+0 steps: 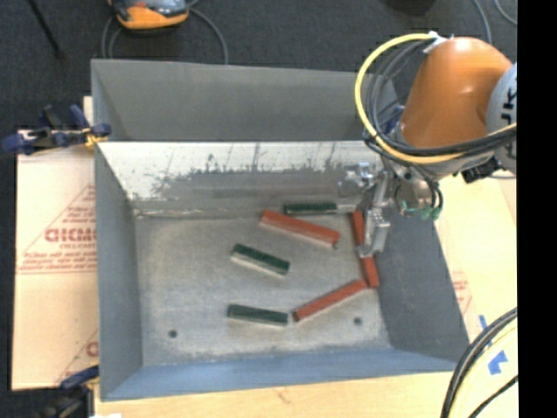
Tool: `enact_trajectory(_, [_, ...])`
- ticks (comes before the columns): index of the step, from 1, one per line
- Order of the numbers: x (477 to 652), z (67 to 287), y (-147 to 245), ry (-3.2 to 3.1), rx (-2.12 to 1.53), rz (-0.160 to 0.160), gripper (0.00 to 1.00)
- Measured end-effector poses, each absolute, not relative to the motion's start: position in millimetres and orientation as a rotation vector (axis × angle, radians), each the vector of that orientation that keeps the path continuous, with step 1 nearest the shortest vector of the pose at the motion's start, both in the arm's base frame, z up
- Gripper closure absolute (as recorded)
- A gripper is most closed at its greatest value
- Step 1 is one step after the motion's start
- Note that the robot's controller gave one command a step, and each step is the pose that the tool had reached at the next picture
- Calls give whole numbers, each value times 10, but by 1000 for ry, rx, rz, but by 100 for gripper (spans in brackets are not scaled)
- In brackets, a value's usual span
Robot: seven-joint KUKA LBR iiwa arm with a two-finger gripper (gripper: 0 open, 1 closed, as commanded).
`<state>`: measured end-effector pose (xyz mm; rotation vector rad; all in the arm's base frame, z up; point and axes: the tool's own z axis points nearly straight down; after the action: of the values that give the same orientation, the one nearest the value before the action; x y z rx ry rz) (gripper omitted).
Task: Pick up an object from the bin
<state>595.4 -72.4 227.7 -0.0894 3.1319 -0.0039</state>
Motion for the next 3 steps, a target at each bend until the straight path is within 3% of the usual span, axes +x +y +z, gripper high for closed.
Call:
enact_trajectory(1, [5944, 1776, -822, 3123, -209, -4, 0])
enact_trajectory(2, [6131, 1111, -791, 3127, -162, -1, 0])
enact_trajectory(3, [5575, 732, -1024, 3132, -206, -2, 100])
